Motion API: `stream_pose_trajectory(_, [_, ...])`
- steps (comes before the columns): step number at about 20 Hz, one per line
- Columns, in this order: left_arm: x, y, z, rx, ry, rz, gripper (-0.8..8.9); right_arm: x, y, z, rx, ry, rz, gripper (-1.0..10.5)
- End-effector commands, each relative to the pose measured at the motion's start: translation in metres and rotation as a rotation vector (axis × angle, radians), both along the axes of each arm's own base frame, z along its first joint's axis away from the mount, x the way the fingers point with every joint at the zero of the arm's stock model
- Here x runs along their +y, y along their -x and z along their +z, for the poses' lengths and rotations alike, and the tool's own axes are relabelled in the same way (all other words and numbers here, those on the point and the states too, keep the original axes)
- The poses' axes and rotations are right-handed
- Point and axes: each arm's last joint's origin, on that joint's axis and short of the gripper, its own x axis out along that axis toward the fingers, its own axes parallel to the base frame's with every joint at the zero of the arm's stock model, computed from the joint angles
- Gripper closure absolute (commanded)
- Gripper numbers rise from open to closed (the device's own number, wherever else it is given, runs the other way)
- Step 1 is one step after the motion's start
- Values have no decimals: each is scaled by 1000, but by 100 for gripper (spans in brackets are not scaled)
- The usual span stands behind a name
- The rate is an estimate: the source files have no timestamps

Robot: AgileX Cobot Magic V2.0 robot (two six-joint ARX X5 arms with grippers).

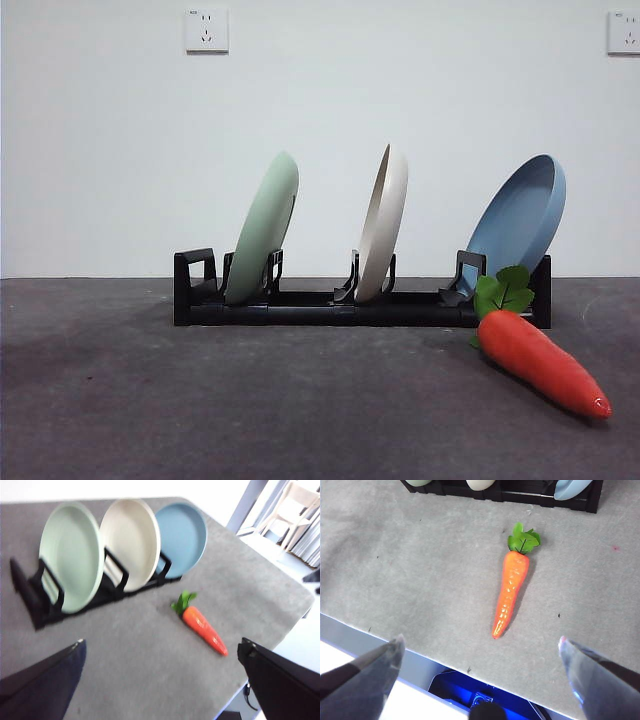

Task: Take the green plate from the plate rack,put the plate on the table,take the carrot from the table,put the carrot in the plate

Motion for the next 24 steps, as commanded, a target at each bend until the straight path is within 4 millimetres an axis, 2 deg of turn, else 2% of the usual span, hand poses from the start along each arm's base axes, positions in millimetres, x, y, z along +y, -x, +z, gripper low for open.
stream_pose_trajectory(1, [-8,-23,14,-23,7,-38,228,0,0,1,-4,-5,-2,350])
stream_pose_trajectory(4, [-26,-65,26,-47,-16,-65,228,0,0,1,-3,-6,-3,350])
stream_pose_trajectory(7, [-51,-112,22,-34,-72,-40,229,0,0,1,-1,-8,-6,350])
stream_pose_trajectory(10, [-77,-155,6,-26,-110,-23,229,0,0,1,-1,-9,-7,351])
stream_pose_trajectory(13, [-97,-189,-18,-30,-138,-1,229,0,0,1,5,-9,-9,350])
stream_pose_trajectory(18, [-125,-225,-60,-42,-182,41,229,0,1,0,11,-13,-13,351])
stream_pose_trajectory(22, [-140,-240,-90,-8,-218,43,230,0,1,0,15,-16,-17,351])
stream_pose_trajectory(23, [-142,-241,-95,3,-226,41,251,0,1,0,15,-16,-18,351])
stream_pose_trajectory(24, [-145,-241,-99,15,-235,38,314,0,1,0,15,-16,-18,351])
